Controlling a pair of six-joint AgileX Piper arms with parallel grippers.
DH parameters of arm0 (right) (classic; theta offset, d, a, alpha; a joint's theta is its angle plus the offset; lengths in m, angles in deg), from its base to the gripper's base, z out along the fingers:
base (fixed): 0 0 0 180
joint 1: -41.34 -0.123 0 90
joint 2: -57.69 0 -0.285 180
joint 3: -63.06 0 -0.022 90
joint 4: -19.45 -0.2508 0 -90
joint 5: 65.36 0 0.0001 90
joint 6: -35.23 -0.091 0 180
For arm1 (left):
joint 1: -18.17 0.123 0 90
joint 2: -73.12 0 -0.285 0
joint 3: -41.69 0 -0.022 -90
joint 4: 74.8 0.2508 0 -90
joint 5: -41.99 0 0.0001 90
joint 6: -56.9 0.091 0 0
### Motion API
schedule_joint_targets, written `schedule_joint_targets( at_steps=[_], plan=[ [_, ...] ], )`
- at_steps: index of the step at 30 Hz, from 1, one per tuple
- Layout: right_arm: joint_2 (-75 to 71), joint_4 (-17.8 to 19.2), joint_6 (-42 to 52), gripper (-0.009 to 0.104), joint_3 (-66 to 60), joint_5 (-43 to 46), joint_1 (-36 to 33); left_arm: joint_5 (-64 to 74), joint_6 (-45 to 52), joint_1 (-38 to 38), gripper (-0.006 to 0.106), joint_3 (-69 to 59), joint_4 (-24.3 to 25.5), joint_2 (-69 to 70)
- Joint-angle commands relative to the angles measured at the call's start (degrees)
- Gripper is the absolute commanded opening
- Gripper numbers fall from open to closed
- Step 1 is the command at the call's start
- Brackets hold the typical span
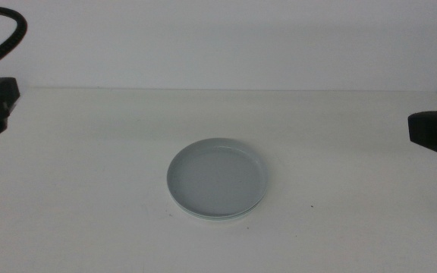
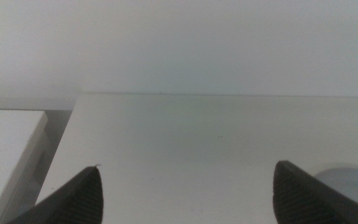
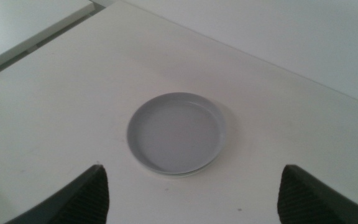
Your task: Stack the three bowls on top of each other.
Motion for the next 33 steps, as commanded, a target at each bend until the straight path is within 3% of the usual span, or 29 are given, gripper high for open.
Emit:
schedule_joint_targets(
  at_steps=[1,4,7,9,13,17,33],
  plan=[
    [-0.23,2.84,-0.88,0.093,-0.24,1.53,0.51,-0.93,-0.05,0.07,0.094,-0.30,0.27,0.21],
    [-0.25,6.17,-2.28,0.093,-0.91,5.33,0.51,-0.93,-0.05,0.07,0.094,-0.30,0.27,0.21],
    [-2.63,17.21,-6.99,0.093,-3.80,12.72,0.83,-0.93,-0.05,0.07,0.094,-0.30,0.27,0.21],
    [-5.81,20.78,-13.58,0.093,-7.32,18.32,2.82,-0.93,-0.05,0.07,0.094,-0.30,0.27,0.21],
    [-13.05,20.89,-18.78,0.093,-15.56,28.32,10.28,-0.93,-0.05,0.07,0.094,-0.30,0.27,0.21],
    [-17.69,20.39,-18.78,0.093,-20.71,31.73,15.09,-0.93,-0.05,0.07,0.094,-0.30,0.27,0.21],
    [-18.68,19.54,-18.77,0.093,-21.44,32.48,15.40,-0.71,-0.05,0.07,0.094,-0.51,0.71,0.50]
  ],
)
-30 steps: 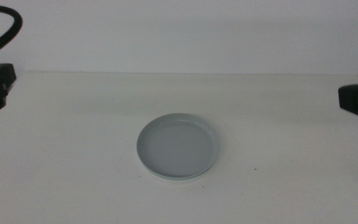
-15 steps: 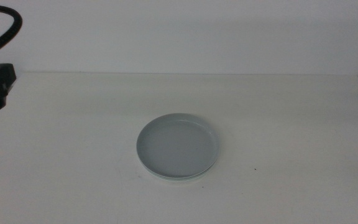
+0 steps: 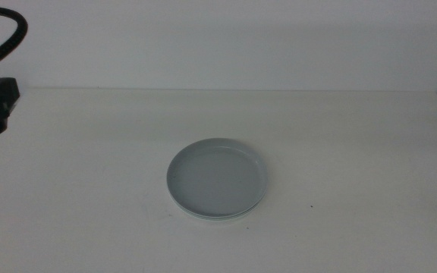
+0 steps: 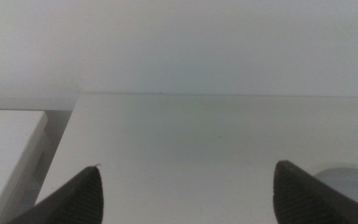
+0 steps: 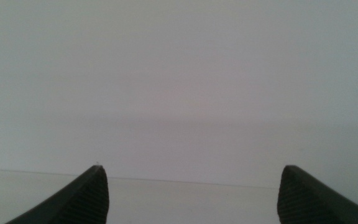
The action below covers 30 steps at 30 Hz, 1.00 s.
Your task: Stack the three bowls on top of each other.
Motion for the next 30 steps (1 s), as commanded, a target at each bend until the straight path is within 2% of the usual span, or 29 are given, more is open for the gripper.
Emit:
schedule_joint_targets(
  at_steps=[1,6,8,16,18,21,24,30],
  plan=[
    [-0.47,0.23,0.21,0.093,-0.41,0.92,0.45,-0.71,-0.05,0.07,0.094,-0.69,-0.20,1.58],
    [-6.40,0.23,0.21,0.093,-6.05,2.29,0.45,-3.96,-0.05,0.07,0.094,-7.21,-11.91,11.26],
    [-10.45,0.23,0.21,0.093,-11.18,2.29,0.45,-6.94,-0.05,0.07,0.094,-12.63,-13.58,17.22],
    [-26.27,0.47,0.21,0.093,-30.03,2.29,0.45,-7.11,-0.05,0.07,0.094,-31.96,-13.19,42.10],
    [-27.39,1.34,0.21,0.093,-33.28,2.29,0.45,-7.11,-0.05,0.07,0.094,-35.41,-10.50,46.60],
    [-27.39,2.37,0.21,0.093,-36.88,4.53,0.45,-7.54,-0.05,0.07,0.094,-39.21,-7.12,46.60],
    [-27.39,2.37,0.21,0.093,-37.58,7.62,0.45,-7.54,-0.05,0.07,0.094,-41.47,-7.15,46.60],
    [-27.39,2.56,0.21,0.093,-37.58,8.09,0.45,-8.90,-0.05,0.07,0.094,-43.30,-7.15,46.60]
  ],
)
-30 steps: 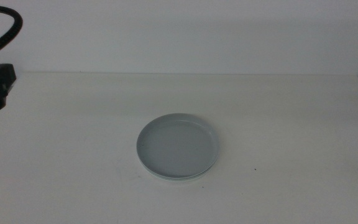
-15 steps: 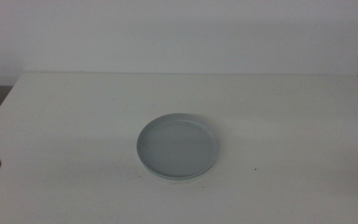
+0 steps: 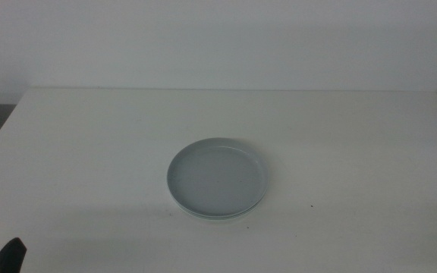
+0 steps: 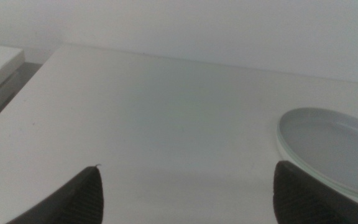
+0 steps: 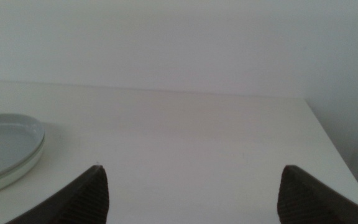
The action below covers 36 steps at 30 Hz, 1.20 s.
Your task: Stack the three bowls on top of each other.
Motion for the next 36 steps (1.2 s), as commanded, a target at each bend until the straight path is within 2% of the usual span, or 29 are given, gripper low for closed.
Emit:
schedule_joint_targets(
  at_steps=[1,10,12,15,18,33,36],
  plan=[
    [-0.29,0.62,0.21,0.093,-0.20,2.11,0.45,-0.19,-0.05,0.07,0.094,-0.22,0.44,0.29],
    [-0.29,0.62,0.21,0.093,-0.20,2.87,0.45,-0.53,-0.05,0.07,0.094,-0.22,-0.04,0.29],
    [-0.29,0.62,0.21,0.093,-0.20,2.87,0.45,-0.53,5.12,0.07,0.094,-0.22,0.61,0.29],
    [-0.29,0.62,0.21,0.093,-0.20,2.87,0.45,-0.62,13.57,0.07,0.094,-0.22,-2.91,0.29],
    [-0.29,0.62,-0.05,0.093,-0.20,2.88,0.45,-1.12,16.97,0.07,0.094,-0.22,-3.82,0.29],
    [-0.29,0.62,-0.46,0.093,-0.20,2.88,0.45,-3.13,16.97,0.17,0.094,-0.22,-3.75,0.29],
    [-0.29,0.62,-0.46,0.093,-0.20,2.88,0.45,-3.14,16.97,2.03,0.094,-0.22,-3.75,0.29]
  ],
)
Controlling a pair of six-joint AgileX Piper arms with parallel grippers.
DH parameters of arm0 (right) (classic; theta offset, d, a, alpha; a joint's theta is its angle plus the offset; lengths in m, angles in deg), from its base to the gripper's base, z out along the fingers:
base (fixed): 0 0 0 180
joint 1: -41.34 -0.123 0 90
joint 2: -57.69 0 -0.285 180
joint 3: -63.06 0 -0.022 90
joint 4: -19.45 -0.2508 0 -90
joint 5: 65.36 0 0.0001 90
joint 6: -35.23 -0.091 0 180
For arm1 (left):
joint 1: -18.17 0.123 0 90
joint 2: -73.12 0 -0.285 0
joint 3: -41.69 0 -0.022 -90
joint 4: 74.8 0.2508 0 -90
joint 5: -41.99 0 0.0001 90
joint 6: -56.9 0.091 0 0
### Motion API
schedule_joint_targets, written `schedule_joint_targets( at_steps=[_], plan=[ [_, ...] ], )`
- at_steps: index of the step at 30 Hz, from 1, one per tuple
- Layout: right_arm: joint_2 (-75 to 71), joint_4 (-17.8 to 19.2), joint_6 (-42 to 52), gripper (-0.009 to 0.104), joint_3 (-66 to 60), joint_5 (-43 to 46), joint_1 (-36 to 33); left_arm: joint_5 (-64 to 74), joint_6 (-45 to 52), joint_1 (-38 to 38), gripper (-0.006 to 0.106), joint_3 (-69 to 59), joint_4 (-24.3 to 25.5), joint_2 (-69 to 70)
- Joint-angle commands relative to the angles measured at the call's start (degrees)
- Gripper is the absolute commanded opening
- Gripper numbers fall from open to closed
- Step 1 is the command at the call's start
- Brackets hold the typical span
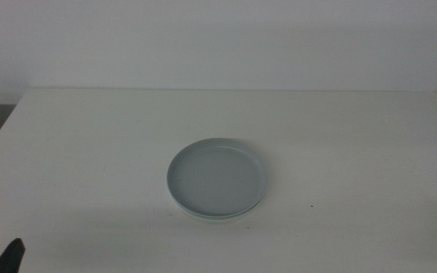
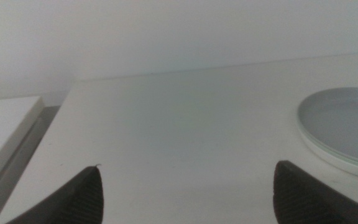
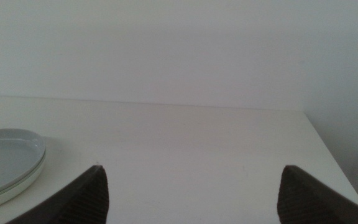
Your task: Stack the three bowls on top of each other.
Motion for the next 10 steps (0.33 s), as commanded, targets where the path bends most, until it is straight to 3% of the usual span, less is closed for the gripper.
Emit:
schedule_joint_targets(
  at_steps=[1,10],
  plan=[
    [-0.29,0.62,-0.06,0.093,-0.20,0.49,0.45,-0.71,-0.24,1.09,0.094,-0.02,-0.11,0.17],
    [-0.29,0.62,-0.06,0.093,-0.20,0.49,0.45,-0.71,-0.24,3.22,0.094,-0.02,-0.11,0.17]
  ],
)
